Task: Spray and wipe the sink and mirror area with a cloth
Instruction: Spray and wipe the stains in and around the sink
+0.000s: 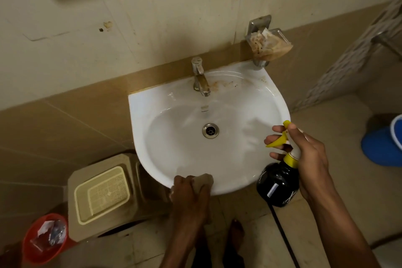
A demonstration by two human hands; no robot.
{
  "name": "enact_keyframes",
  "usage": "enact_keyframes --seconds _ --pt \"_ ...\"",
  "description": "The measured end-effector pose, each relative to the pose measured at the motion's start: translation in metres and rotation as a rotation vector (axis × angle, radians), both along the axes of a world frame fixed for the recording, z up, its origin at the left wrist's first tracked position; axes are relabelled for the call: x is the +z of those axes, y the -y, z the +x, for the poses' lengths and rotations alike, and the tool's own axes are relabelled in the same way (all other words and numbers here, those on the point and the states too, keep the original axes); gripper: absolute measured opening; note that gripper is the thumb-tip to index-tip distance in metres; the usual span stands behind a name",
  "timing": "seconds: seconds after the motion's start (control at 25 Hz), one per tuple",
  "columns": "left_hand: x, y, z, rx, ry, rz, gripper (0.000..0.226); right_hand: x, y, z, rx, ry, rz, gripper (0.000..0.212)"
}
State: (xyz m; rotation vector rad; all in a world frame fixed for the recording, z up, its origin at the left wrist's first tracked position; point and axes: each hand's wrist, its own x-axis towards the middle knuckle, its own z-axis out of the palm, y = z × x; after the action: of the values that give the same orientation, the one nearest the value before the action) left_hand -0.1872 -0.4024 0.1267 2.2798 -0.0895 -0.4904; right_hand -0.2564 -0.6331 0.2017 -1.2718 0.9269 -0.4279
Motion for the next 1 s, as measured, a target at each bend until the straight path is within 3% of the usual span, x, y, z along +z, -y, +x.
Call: enact_keyframes --seconds 0.4,0.6,0.72,0.88,0.92,1.0 --pt "0.008 0.089 -0.061 -0.199 -0.043 0.019 0.039 0.018 0.017 -0.020 -0.109 0.020 -0.022 0.033" --pt "0.009 0.136 -0.071 -0.347 -0.184 -0.009 0.042 0.034 0.032 -0.035 -0.202 0.033 -0.030 0.026" --pt "0.016 0.162 -0.060 -0.486 -0.313 -0.160 0.044 0.048 0.042 -0.042 -0.233 0.069 -0.049 0.025" --pt "0.011 0.162 -0.012 -0.316 -0.541 -0.486 0.034 0.056 0.054 -0.041 -0.230 0.098 -0.074 0.027" --pt "0.010 0.161 0.002 -0.244 -0.542 -0.584 0.029 0.054 0.055 -0.037 -0.213 0.096 -0.087 0.028" --pt "0.007 0.163 0.032 -0.097 -0.375 -0.704 0.028 0.047 0.052 -0.022 -0.161 0.087 -0.129 0.031"
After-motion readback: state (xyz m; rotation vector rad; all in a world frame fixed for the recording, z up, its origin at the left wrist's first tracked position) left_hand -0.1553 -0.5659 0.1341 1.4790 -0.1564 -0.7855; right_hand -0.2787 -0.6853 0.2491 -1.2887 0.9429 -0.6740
